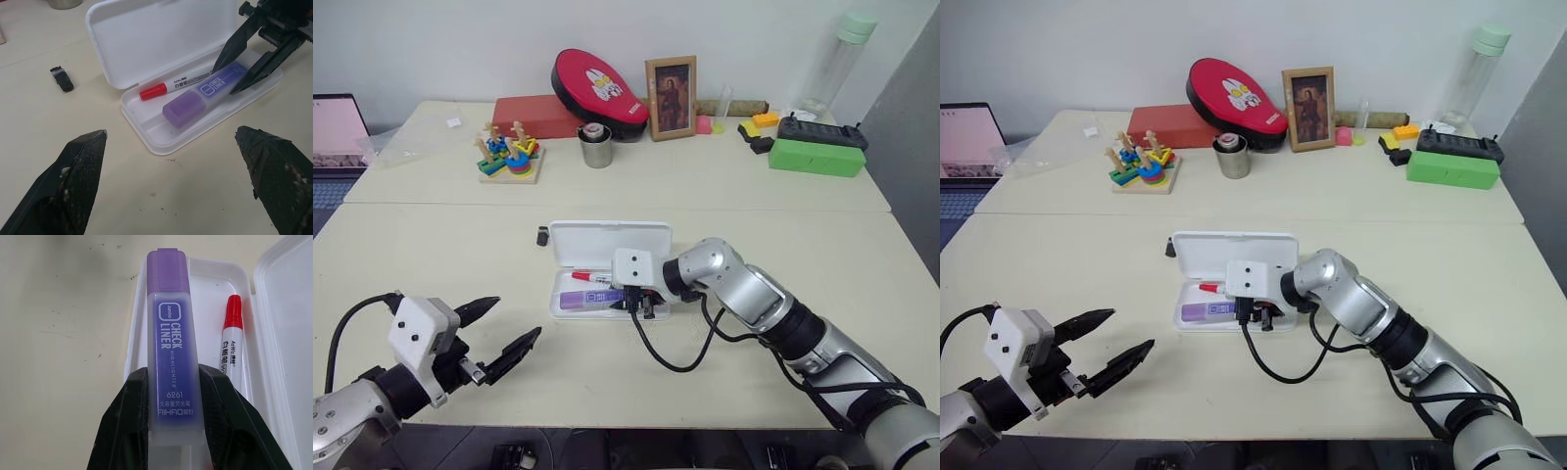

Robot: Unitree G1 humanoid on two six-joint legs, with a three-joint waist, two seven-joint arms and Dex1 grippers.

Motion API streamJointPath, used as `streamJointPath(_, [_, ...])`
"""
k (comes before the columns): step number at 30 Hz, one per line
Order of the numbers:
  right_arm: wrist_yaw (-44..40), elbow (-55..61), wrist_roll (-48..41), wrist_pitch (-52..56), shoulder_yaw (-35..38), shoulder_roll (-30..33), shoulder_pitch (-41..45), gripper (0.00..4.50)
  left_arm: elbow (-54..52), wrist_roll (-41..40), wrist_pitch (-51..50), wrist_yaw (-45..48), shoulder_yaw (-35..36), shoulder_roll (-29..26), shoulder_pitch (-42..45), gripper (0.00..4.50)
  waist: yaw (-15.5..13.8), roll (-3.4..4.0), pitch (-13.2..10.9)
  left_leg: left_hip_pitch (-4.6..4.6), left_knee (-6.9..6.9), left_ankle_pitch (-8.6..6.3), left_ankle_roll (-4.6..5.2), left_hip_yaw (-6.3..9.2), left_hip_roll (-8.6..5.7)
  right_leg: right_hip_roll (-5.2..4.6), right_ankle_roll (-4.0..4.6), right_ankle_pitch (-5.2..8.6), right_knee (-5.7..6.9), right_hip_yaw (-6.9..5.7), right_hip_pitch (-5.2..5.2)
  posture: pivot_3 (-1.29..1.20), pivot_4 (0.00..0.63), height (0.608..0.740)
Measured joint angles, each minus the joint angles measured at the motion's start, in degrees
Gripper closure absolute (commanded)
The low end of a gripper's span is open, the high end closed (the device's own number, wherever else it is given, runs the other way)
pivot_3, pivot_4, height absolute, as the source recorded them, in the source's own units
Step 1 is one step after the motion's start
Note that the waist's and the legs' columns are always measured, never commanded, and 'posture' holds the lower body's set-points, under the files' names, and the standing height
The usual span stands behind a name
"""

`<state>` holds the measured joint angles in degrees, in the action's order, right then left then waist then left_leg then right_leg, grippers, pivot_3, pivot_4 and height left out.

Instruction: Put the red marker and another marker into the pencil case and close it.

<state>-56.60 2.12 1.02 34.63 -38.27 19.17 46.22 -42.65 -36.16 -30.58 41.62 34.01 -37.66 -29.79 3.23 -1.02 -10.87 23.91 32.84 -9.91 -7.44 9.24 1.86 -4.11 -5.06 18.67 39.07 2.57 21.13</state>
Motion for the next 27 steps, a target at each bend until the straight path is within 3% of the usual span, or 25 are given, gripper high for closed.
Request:
streamJointPath(8, [-0.3, 0.0, 0.6, 1.4, 0.0, -1.0, 0.0, 3.43, -0.3, -0.2, -0.1, -1.0, 0.0, 0.0, 0.3, 0.00, 0.0, 0.00, 0.0, -0.01, 0.00, 0.00, 0.00, 0.00, 0.00, 0.00, 0.00, 0.00, 0.00, 0.00, 0.00, 0.00, 0.150, 0.740])
streamJointPath(9, [-0.4, 0.1, 0.6, 1.6, 0.0, -1.2, 0.0, 2.86, -0.3, -0.2, -0.1, -1.0, 0.0, 0.0, 0.3, 0.00, 0.0, 0.00, 0.0, 0.00, 0.00, 0.00, 0.00, 0.00, 0.00, 0.00, 0.00, 0.00, 0.00, 0.00, 0.00, 0.00, 0.150, 0.740])
streamJointPath(20, [-0.5, 0.1, 0.6, 2.2, 0.2, -2.8, 0.0, 0.17, -0.3, -0.2, -0.3, -1.7, -1.2, 0.0, 2.6, 0.00, 0.0, 0.00, 0.0, 0.00, 0.00, 0.00, 0.00, 0.01, 0.00, 0.00, 0.00, 0.00, 0.00, 0.00, 0.00, 0.00, 0.150, 0.740])
streamJointPath(27, [-2.4, 3.6, -5.0, 4.8, 7.0, -2.4, 0.2, 0.04, 1.1, -3.3, -2.9, -7.1, -1.1, 2.1, 7.9, 0.00, 0.0, 0.01, 0.0, -0.01, 0.00, 0.00, 0.00, 0.01, 0.00, 0.00, 0.00, 0.00, 0.01, -0.01, -0.02, 0.00, 0.150, 0.740])
